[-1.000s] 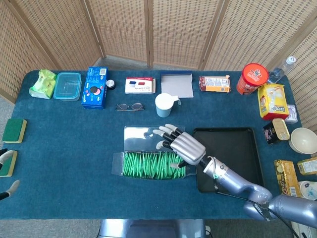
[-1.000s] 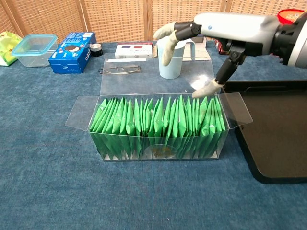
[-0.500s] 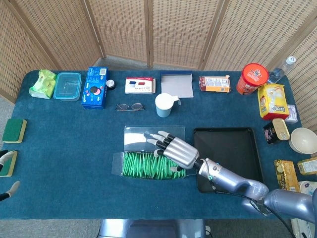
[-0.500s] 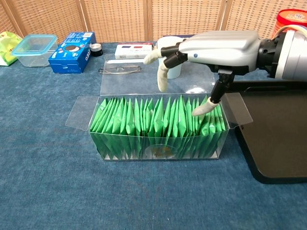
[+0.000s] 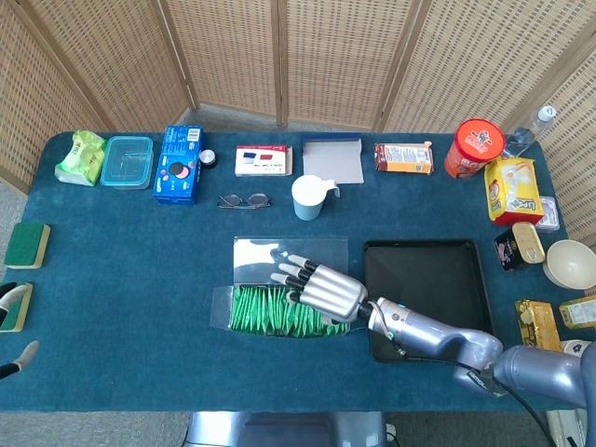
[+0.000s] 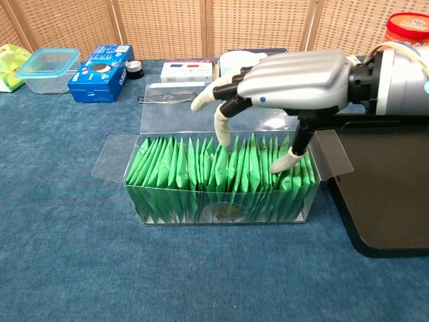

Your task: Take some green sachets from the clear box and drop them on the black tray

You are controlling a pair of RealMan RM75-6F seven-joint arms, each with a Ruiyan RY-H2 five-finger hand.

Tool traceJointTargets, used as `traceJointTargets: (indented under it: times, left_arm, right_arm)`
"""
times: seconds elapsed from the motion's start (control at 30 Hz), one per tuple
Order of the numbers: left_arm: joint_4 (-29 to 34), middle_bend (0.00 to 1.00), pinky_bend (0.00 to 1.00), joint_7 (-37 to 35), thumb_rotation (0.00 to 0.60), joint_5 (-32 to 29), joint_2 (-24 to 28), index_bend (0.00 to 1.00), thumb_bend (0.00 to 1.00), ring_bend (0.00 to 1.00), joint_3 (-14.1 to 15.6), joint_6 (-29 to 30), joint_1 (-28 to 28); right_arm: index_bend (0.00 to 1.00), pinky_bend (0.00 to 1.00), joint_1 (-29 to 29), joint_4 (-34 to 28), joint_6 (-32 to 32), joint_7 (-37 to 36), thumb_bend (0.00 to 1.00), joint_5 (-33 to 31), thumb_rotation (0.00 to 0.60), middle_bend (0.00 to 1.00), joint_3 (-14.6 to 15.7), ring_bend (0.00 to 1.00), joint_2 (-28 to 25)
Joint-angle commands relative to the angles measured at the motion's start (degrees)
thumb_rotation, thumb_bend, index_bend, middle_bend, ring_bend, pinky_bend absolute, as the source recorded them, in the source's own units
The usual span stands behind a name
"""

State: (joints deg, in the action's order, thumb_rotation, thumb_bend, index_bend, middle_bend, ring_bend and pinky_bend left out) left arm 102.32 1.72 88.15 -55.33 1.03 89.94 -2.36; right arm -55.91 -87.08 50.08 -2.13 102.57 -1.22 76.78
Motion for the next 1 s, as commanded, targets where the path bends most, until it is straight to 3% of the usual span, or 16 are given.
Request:
traceJointTargets:
  times: [0.03, 0.37, 0.63, 1.0]
  left_arm:
    - [-0.16, 0.13, 0.24, -0.26, 0.6, 0.02, -0.07, 0.14, 0.24, 0.08, 0.03, 0.03, -0.05]
    - [-0.93, 0.13, 0.24, -1.04, 0.6, -0.05, -0.43, 0.14, 0.24, 0.08, 0.1, -0.26, -0.05]
    - [-1.44, 0.13, 0.24, -1.68, 0.6, -0.21, -0.56, 0.14, 0.24, 0.08, 0.1, -0.22, -0.19]
    - [-2.02, 0.13, 0.24, -2.21, 0.6, -0.27, -0.71, 0.14, 0.24, 0.08, -0.03, -0.28, -0.14]
  right_arm:
    - [0.38, 0.07, -1.23, 0.04, -1.44, 0.68, 0.14, 0.36, 0.6, 0.1, 0.09, 0.0, 0.11]
    - [0.38, 0.07, -4.03, -0.23, -5.03, 3.24, 0.14, 0.1, 0.6, 0.1, -0.22, 0.0, 0.17]
    - [0.44, 0.07, -4.75, 0.28, -5.54, 4.99, 0.13, -1.67, 0.6, 0.11, -1.33, 0.0, 1.58]
    - [0.43, 0.07, -4.39, 0.93, -4.9, 6.12, 0.16, -3.37, 0.6, 0.12, -1.35, 0.02, 2.87]
